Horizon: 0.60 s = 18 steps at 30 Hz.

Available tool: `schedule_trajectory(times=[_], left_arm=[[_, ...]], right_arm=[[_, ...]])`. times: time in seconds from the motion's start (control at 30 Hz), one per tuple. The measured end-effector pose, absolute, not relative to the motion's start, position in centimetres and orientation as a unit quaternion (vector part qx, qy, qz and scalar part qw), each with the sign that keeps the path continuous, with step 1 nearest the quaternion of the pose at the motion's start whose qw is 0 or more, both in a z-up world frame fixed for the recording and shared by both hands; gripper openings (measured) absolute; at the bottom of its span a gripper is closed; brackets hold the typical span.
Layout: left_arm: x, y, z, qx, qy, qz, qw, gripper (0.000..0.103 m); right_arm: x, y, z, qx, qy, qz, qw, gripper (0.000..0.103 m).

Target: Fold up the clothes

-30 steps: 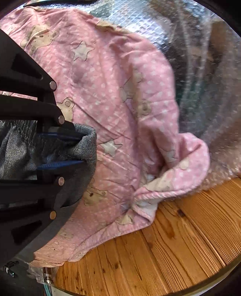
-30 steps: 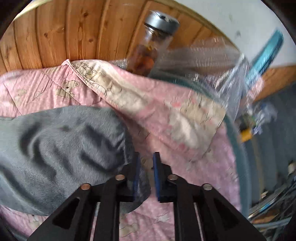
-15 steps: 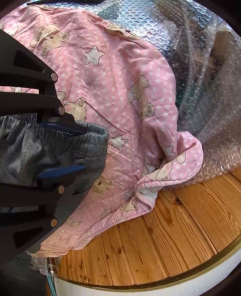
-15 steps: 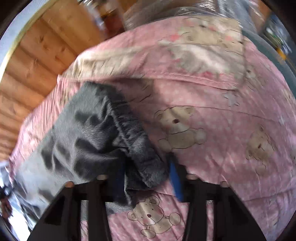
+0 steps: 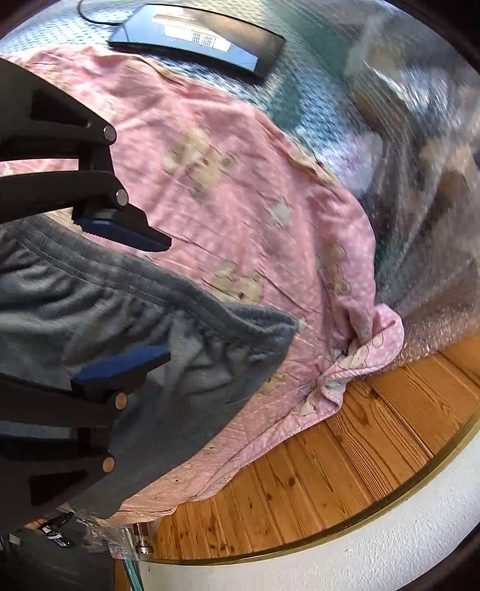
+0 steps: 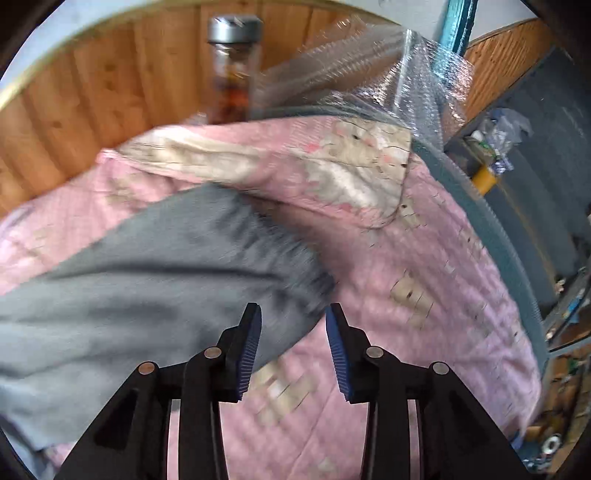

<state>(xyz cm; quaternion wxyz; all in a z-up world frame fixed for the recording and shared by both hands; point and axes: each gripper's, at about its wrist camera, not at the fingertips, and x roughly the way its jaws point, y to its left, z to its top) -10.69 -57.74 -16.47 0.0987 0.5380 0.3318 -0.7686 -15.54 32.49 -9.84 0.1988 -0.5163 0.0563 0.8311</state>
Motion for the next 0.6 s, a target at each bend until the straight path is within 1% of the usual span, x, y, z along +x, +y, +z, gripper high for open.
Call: schedule_trajectory(times=[0.03, 0.13, 0.23, 0.3, 0.43, 0.5, 0.57, 0.6], left_arm=[[-8.4, -57.7, -16.6, 0.537, 0.345, -0.762, 0.105, 0.061], [-1.3, -56.6, -17.9, 0.548, 0.381, -0.734, 0.130, 0.061], [3.8, -54.8, -20.7, 0.549, 0.428, -0.704, 0.142, 0.061], [6.0, -54.1, -22.2, 0.528, 0.472, -0.692, 0.141, 0.061], [6.6, -53.4, -23.8, 0.468, 0.549, -0.682, 0.121, 0.062], [5.7, -53.2, -24.1, 0.446, 0.562, -0.687, 0.114, 0.062], [4.8, -53.2, -24.7, 0.448, 0.566, -0.683, 0.113, 0.061], [4.9, -53.3, -24.6, 0.447, 0.560, -0.688, 0.112, 0.056]], right_arm=[[-14.3, 30.9, -9.1, -0.513, 0.057, 0.837, 0.181, 0.037], [-10.5, 26.9, -8.5, -0.512, 0.071, 0.847, 0.123, 0.041], [-6.7, 23.9, -10.0, -0.540, 0.081, 0.833, 0.090, 0.042], [-4.4, 22.8, -11.1, -0.561, 0.089, 0.819, 0.085, 0.042], [-0.5, 22.1, -11.9, -0.580, 0.109, 0.802, 0.092, 0.042], [1.4, 22.5, -11.5, -0.578, 0.115, 0.801, 0.104, 0.042], [3.1, 23.2, -11.2, -0.574, 0.120, 0.801, 0.117, 0.042], [4.0, 23.8, -11.1, -0.574, 0.125, 0.800, 0.125, 0.042]])
